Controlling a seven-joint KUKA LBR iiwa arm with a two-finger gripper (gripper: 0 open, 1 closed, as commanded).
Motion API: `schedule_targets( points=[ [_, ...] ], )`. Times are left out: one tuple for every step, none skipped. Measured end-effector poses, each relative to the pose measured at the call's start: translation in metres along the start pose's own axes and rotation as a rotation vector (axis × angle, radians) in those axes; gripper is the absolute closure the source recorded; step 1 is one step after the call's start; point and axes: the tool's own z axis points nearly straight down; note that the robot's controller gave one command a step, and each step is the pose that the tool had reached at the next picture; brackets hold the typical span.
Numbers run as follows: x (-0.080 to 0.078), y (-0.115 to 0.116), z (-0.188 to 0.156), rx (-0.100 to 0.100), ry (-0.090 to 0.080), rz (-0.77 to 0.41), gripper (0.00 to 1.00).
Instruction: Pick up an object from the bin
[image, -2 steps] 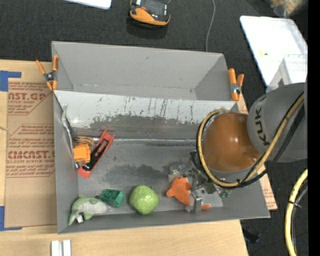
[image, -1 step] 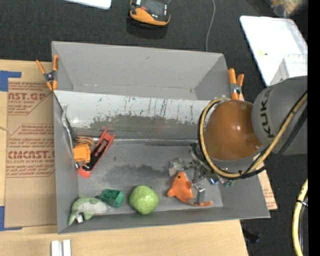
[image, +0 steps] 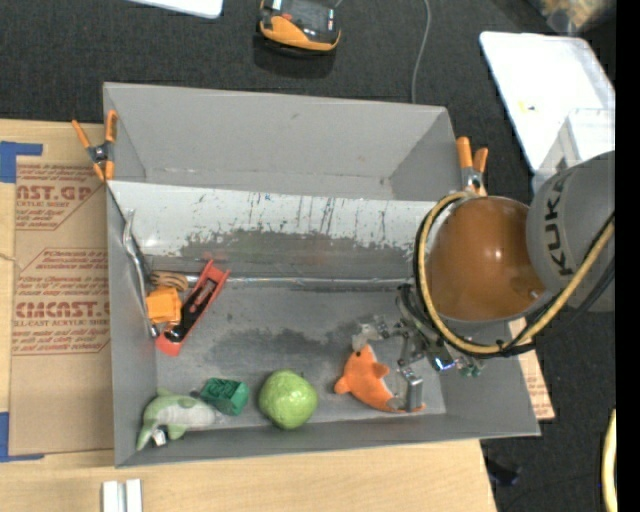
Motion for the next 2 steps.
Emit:
schedule_targets(
  points=[
    [-0.028,-0.004,-0.006,0.0,-0.004,-0.08,0.0],
    [-0.012,-0.001,0.01,-0.001,-0.003,-0.025,0.0]
  ],
)
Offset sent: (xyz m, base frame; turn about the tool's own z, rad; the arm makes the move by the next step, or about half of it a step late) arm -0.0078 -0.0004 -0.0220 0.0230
